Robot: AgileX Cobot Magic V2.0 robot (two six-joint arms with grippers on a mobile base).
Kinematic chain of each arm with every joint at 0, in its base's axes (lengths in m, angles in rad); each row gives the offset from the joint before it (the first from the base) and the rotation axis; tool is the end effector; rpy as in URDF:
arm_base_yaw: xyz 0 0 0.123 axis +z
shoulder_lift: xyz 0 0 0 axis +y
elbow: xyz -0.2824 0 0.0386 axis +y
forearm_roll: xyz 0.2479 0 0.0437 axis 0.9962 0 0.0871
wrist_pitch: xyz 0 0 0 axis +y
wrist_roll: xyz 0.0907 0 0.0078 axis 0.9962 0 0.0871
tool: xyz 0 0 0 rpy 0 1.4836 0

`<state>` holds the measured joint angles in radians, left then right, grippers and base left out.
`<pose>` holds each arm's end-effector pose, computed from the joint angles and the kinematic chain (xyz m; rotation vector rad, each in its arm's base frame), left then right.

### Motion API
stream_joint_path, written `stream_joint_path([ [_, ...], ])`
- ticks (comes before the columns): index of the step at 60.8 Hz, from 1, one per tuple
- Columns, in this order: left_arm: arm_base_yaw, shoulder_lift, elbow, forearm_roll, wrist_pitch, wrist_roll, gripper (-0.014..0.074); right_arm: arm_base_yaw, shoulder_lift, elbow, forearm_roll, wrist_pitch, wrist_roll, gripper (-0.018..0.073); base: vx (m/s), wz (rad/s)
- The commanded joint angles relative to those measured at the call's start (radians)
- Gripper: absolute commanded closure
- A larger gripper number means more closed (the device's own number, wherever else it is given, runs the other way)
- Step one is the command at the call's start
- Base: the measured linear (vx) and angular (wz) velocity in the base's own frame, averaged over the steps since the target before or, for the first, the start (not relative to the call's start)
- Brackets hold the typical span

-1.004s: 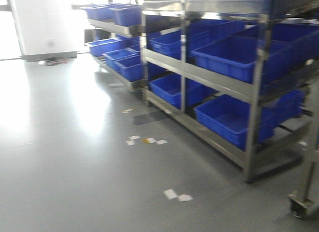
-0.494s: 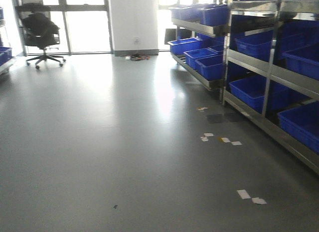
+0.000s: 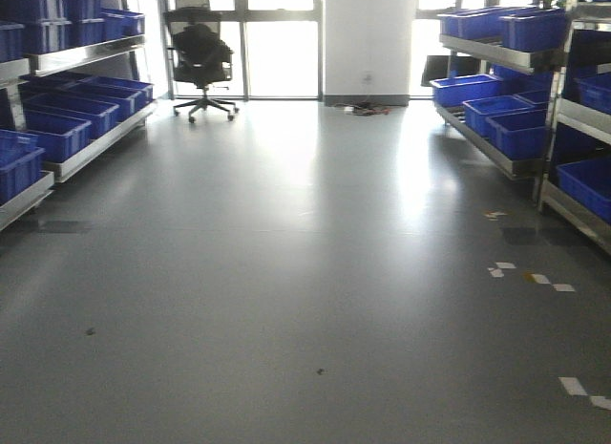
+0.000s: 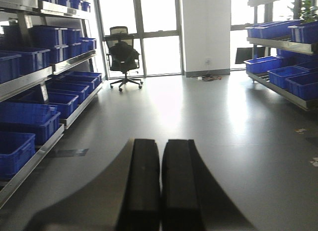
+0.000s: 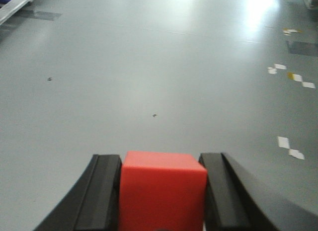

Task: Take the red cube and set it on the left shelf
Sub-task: 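Turn the base away from the table while holding the red cube, then drive the base along the rack of blue bins holding the cube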

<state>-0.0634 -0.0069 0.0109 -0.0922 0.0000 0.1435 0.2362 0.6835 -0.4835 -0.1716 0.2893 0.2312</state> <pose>0.0560 -0.0036 0.2098 0.0853 1.4852 -0.0098 0.1380 0.0286 0.2895 -0.1352 1.9668 0.1500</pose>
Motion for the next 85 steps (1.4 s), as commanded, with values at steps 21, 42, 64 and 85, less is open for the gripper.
stream_joint_path([
  [21,-0.003,0.007,0.022,-0.006,-0.083,0.001,0.0491,-0.004,-0.005,-0.028,-0.018,-0.075,-0.004,0.0503,-0.07,0.38],
  [42,-0.003,0.007,0.022,-0.006,-0.083,0.001,0.0491,-0.004,-0.007,-0.028,-0.018,-0.068,-0.004,0.0503,0.04,0.22],
  [64,-0.003,0.007,0.022,-0.006,-0.083,0.001,0.0491,-0.004,-0.007,-0.028,-0.018,-0.068,-0.004,0.0503,0.16,0.16],
  [85,-0.003,0.007,0.022,-0.006,-0.083,0.001,0.0491,-0.004,-0.007,-0.028,-0.018,-0.068,-0.004,0.0503,0.31,0.01],
])
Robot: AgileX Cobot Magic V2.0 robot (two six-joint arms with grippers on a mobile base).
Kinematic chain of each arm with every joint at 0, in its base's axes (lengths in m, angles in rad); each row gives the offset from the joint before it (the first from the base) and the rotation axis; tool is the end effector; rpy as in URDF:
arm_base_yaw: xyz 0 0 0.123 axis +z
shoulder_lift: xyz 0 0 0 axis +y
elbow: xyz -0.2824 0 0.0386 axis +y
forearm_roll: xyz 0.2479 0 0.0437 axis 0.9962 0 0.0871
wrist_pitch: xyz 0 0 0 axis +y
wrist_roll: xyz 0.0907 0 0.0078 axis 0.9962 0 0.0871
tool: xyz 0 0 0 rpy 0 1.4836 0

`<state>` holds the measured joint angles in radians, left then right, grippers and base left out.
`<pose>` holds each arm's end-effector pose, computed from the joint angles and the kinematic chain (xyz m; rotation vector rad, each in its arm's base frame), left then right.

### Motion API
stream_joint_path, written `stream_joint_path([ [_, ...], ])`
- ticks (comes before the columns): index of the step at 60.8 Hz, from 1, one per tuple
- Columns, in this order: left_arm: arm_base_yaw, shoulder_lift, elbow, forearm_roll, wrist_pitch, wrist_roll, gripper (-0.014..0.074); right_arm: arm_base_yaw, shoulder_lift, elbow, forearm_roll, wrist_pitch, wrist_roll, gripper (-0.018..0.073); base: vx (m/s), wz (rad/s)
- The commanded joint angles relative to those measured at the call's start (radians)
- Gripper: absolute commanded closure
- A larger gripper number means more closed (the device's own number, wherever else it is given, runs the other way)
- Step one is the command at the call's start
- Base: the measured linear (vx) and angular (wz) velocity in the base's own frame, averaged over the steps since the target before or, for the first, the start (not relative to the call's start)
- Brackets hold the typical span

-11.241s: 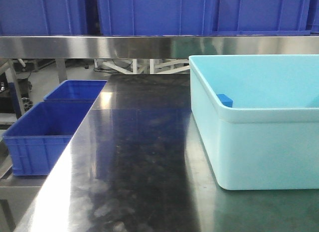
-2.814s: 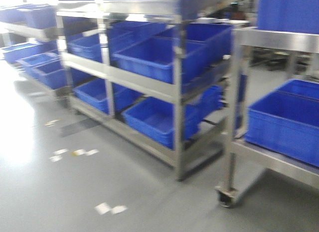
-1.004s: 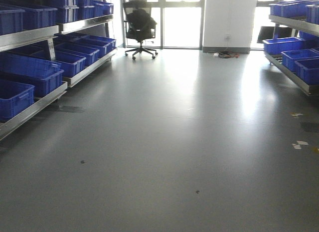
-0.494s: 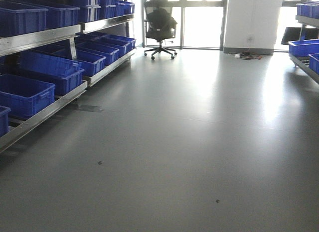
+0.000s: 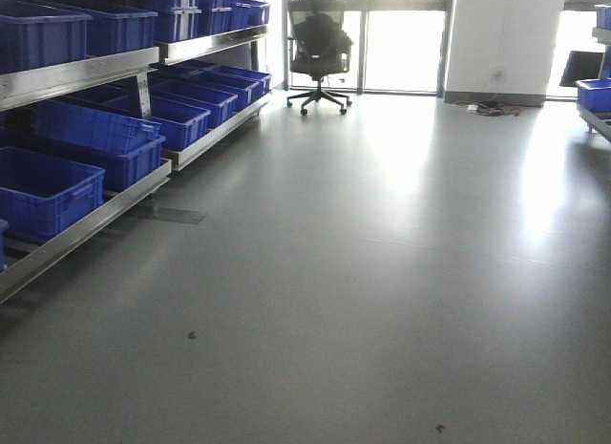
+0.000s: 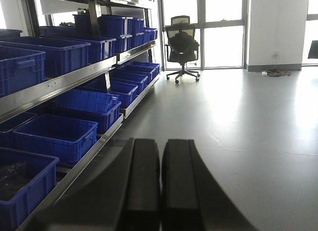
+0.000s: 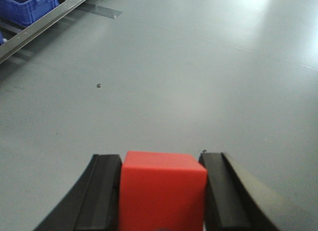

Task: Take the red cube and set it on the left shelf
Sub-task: 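Drive the base along the rack of blue bins holding the cube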

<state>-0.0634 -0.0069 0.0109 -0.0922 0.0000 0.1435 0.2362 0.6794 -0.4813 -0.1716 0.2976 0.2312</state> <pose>0.0560 -0.0036 0.2098 0.0853 1.4852 -0.0098 0.1369 0.0283 0.2886 -0.1345 1.9730 0.1481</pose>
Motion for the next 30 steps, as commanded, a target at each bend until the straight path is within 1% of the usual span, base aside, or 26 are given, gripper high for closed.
stream_joint_path([
  [1,-0.003,0.007,0.022,-0.006,-0.083,0.001,0.0491,-0.004,-0.003,-0.03,-0.018,-0.076,-0.004,0.0503,0.37,0.04],
  [18,-0.003,0.007,0.022,-0.006,-0.083,0.001,0.0491,-0.004,-0.003,-0.03,-0.018,-0.076,-0.004,0.0503,0.42,-0.04],
  [30,-0.003,0.007,0.022,-0.006,-0.083,0.001,0.0491,-0.004,-0.003,-0.03,-0.018,-0.076,-0.004,0.0503,0.51,0.02],
])
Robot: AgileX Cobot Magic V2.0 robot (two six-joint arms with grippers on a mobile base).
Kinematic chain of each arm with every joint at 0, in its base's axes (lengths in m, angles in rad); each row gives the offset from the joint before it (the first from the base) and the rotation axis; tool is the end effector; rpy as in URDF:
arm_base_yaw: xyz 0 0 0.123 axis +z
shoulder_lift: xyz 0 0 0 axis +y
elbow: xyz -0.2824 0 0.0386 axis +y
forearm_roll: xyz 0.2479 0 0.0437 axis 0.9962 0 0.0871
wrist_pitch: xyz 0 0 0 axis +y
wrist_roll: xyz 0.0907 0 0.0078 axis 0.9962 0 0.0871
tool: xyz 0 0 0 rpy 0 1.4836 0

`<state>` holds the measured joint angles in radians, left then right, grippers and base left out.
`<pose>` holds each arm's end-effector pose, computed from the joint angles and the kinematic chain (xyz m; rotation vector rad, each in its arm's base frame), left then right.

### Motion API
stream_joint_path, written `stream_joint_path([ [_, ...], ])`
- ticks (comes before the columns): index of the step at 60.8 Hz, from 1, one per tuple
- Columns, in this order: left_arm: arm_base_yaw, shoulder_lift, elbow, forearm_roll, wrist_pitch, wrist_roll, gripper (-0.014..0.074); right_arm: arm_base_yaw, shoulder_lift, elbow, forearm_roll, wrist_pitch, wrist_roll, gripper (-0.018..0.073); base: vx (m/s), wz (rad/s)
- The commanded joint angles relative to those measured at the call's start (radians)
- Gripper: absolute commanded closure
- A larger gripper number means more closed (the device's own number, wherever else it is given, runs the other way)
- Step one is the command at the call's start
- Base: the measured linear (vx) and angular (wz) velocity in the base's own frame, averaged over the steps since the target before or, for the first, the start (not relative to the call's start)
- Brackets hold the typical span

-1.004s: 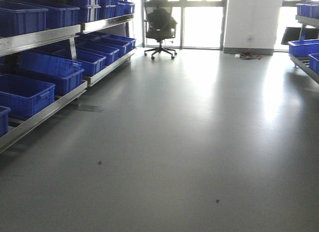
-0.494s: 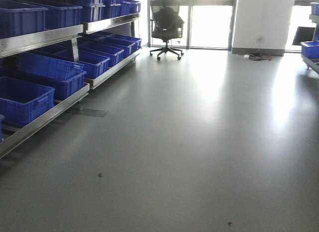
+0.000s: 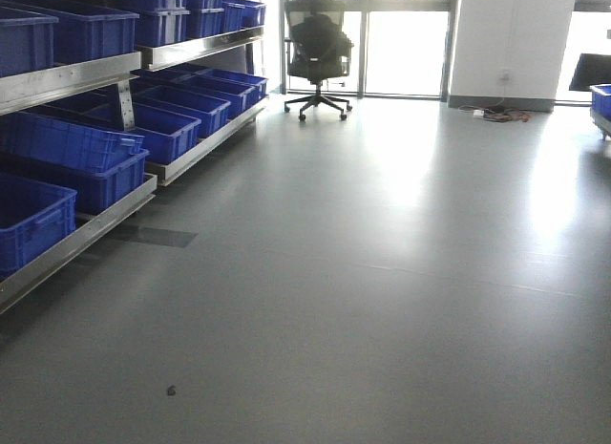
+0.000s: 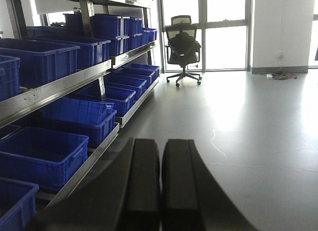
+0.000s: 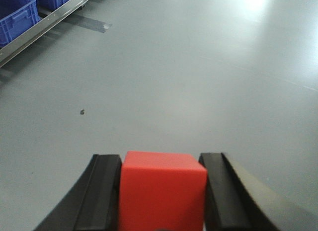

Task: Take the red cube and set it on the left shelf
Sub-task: 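Drive the base along the rack of blue bins holding the cube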

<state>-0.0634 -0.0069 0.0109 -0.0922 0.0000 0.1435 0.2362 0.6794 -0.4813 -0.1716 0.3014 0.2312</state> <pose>0.0560 -0.0036 0.2098 0.0853 1.4852 -0.0098 0.1368 0.0282 0.2883 -0.1343 1.9768 0.1470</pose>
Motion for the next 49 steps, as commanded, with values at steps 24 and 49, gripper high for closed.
stream_joint_path([
  [24,-0.003,0.007,0.022,-0.006,-0.083,0.001,0.0491,-0.004,-0.003,-0.03,-0.018,-0.08,-0.004,0.0503,0.58,0.11],
  [49,-0.003,0.007,0.022,-0.006,-0.083,0.001,0.0491,-0.004,-0.003,-0.03,-0.018,-0.08,-0.004,0.0503,0.6,0.12],
])
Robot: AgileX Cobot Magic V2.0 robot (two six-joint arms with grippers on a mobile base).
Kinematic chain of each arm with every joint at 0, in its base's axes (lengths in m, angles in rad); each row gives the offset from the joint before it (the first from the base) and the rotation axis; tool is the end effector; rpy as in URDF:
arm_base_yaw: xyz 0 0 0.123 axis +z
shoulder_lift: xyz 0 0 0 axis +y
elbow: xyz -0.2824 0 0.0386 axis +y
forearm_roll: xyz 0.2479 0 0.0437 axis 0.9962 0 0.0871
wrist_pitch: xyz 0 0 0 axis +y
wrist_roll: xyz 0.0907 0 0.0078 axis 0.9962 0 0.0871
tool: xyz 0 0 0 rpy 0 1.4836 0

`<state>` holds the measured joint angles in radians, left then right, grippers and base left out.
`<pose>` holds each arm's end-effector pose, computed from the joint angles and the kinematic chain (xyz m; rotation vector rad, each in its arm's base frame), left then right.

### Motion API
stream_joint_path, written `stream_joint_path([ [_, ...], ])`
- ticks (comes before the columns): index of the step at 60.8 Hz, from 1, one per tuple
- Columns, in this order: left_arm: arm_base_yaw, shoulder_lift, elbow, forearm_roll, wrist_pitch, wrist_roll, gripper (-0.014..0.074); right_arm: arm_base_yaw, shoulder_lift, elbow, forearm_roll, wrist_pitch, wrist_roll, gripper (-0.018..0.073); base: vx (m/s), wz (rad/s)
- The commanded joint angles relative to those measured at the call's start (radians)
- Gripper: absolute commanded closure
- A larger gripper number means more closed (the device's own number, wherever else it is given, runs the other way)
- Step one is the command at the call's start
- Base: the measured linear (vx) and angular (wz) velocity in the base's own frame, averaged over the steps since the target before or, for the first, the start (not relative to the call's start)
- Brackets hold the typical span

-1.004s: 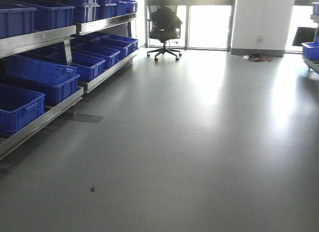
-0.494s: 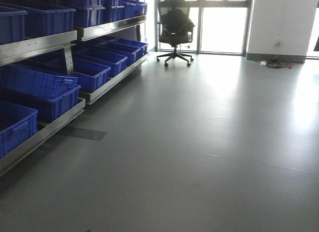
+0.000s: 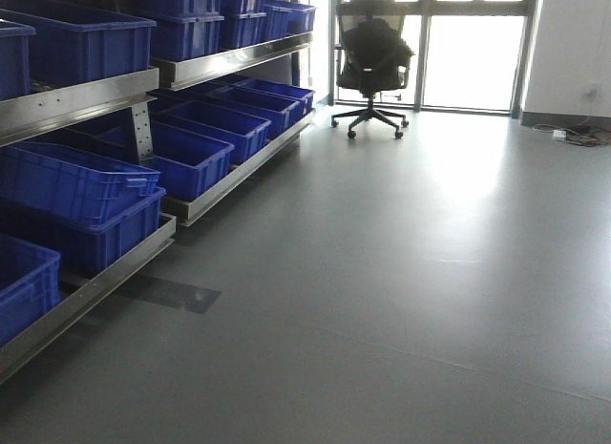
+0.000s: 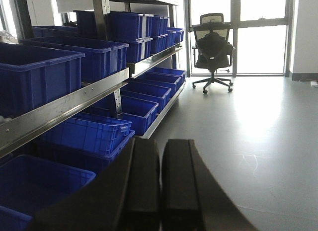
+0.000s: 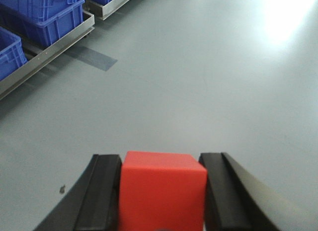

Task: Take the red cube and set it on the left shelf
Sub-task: 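Drive the base along the rack of blue bins holding the cube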

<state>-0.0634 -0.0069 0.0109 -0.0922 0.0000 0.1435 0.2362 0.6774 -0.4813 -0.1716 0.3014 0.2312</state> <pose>0.0560 -0.0036 0.2098 0.0853 1.4852 -0.0098 0.1365 0.0281 0.2886 -0.1341 1.9748 0.1473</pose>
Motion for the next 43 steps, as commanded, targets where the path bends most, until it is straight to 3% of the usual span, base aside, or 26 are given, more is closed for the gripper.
stream_joint_path([
  [1,-0.003,0.007,0.022,-0.006,-0.083,0.001,0.0491,-0.004,-0.001,-0.03,-0.018,-0.08,-0.004,0.0503,0.61,0.15],
  [23,-0.003,0.007,0.022,-0.006,-0.083,0.001,0.0491,-0.004,-0.001,-0.03,-0.018,-0.08,-0.004,0.0503,0.59,0.21],
  [43,-0.003,0.007,0.022,-0.006,-0.083,0.001,0.0491,-0.004,-0.001,-0.03,-0.018,-0.08,-0.004,0.0503,0.57,0.44],
])
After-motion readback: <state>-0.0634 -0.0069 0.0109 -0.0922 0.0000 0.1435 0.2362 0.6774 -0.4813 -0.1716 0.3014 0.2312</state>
